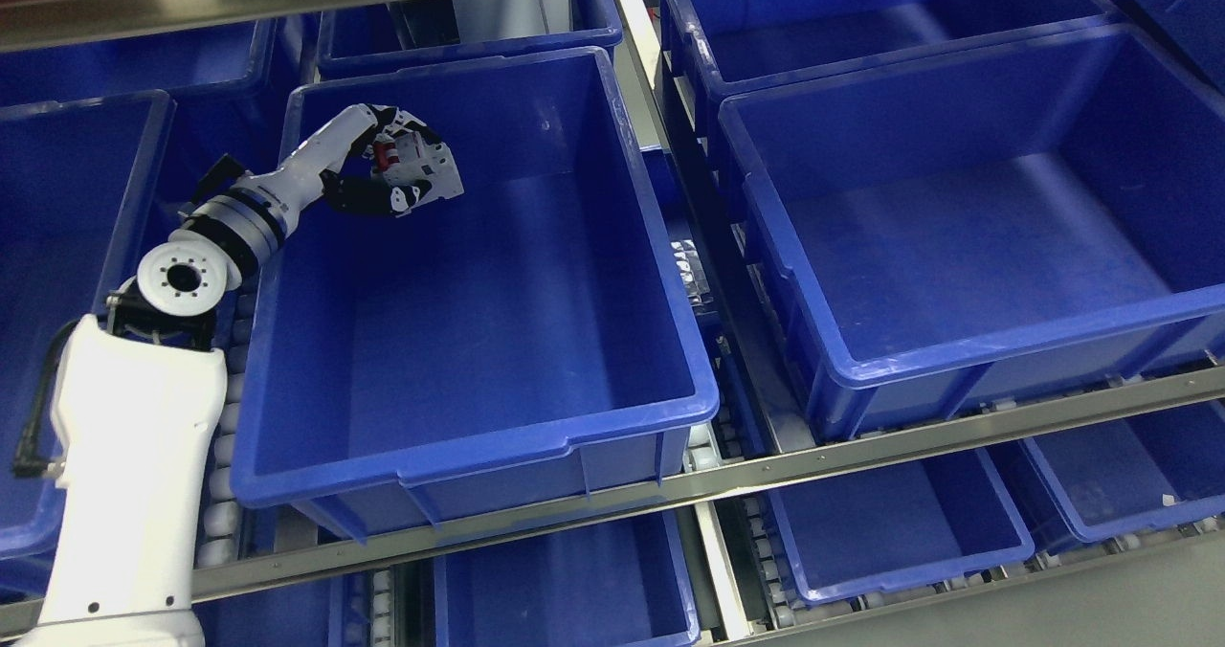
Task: Place circuit breaker on shelf
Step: 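Lower the held breaker into the blue bin with the left hand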
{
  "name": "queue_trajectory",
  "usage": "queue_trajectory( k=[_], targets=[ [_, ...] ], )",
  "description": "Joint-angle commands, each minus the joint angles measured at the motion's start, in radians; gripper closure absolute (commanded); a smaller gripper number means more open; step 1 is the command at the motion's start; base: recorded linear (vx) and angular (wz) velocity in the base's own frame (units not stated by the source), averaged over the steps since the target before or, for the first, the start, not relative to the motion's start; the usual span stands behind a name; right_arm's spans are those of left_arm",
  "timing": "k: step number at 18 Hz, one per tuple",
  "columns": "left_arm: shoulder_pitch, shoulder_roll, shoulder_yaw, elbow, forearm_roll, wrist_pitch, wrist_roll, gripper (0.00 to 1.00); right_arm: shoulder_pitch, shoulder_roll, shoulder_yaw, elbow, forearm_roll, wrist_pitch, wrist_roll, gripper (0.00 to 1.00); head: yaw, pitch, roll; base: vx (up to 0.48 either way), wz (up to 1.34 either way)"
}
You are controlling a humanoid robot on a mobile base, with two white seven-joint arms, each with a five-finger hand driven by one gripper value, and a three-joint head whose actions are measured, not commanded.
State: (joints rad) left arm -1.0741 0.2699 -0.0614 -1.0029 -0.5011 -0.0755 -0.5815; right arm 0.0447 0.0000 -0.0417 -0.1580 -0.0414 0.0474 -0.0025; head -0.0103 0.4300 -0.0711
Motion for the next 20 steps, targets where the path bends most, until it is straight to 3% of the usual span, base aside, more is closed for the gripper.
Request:
queue_trajectory(
  k=[1,6,8,20],
  targets=[
    [-0.108,-0.026,-0.150,0.377,-0.019,-0.020,0.040,0.88,0.001,-0.017,-0.001,0.000,0.000,0.000,-0.001,0.00,0.0000,0.000,0.000,0.000,0.00],
    [-0.133,-0.073,-0.166,0.418,-0.019,-0.023,0.049,0.84,0.000,-0.017,0.000,0.000,0.000,0.000,-0.001,0.00,0.0000,0.000,0.000,0.000,0.00],
    [-0.135,-0.087,-0.167,0.432,-0.019,-0.021,0.051,0.77,0.000,-0.017,0.000,0.000,0.000,0.000,-0.001,0.00,0.0000,0.000,0.000,0.000,0.00],
    [-0.136,-0.075,-0.167,0.445,-0.027,-0.017,0.066,0.57,0.000,-0.017,0.000,0.000,0.000,0.000,-0.001,0.00,0.0000,0.000,0.000,0.000,0.00]
  ],
)
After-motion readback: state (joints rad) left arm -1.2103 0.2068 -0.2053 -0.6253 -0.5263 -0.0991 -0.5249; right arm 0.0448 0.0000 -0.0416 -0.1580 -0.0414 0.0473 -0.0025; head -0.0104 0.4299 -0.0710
